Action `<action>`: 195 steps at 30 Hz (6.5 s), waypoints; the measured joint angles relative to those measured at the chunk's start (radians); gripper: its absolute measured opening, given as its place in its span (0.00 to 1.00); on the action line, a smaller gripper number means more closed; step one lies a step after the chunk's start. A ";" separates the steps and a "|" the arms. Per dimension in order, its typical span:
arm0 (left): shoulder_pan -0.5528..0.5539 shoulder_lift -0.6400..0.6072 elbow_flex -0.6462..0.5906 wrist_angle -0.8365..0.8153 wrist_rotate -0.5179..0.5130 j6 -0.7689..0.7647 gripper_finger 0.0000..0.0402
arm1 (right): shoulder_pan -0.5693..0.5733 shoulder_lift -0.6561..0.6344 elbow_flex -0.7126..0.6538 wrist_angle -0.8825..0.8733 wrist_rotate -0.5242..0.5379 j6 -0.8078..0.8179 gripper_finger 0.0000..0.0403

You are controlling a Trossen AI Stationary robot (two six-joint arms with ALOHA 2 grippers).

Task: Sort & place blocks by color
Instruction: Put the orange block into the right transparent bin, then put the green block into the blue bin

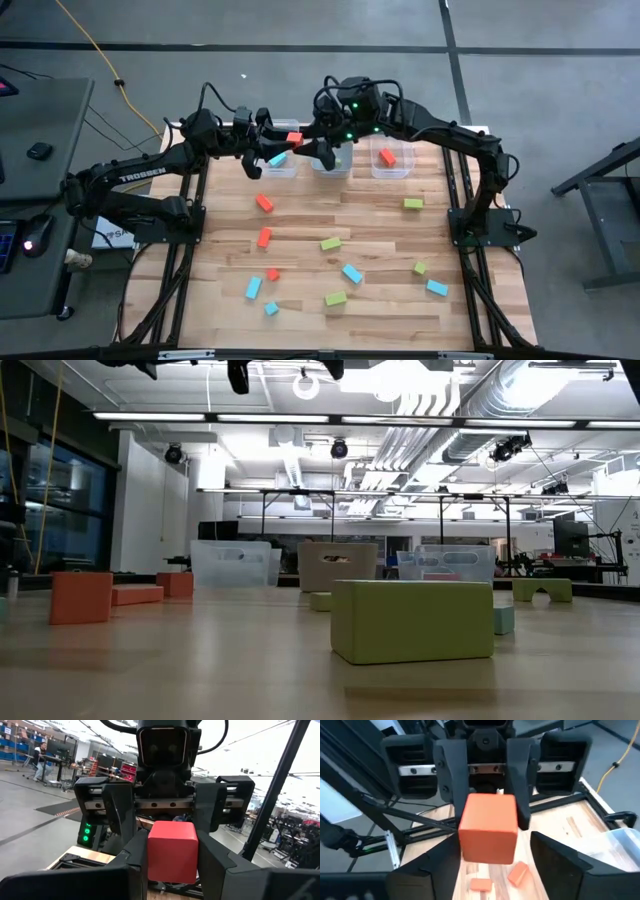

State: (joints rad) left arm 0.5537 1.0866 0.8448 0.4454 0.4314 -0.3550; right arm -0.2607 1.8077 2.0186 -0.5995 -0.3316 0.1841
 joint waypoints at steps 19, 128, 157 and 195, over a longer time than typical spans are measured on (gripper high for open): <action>0.001 0.000 0.000 -0.006 -0.006 -0.004 0.28 | 0.000 0.005 0.000 0.022 -0.012 0.025 0.28; 0.076 -0.006 0.000 -0.143 0.004 -0.009 0.56 | -0.519 -0.174 -0.536 -0.499 0.301 -0.131 0.57; 0.076 -0.006 0.000 -0.143 0.004 -0.011 0.56 | -0.173 -0.501 -1.029 -0.632 0.253 0.040 0.57; 0.076 -0.006 0.000 -0.142 0.004 -0.046 0.56 | -0.103 -0.231 -1.159 -0.423 0.343 -0.185 0.57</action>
State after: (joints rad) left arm 0.6296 1.0809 0.8444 0.3035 0.4358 -0.4007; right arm -0.3637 1.5769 0.8597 -1.0228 0.0113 -0.0013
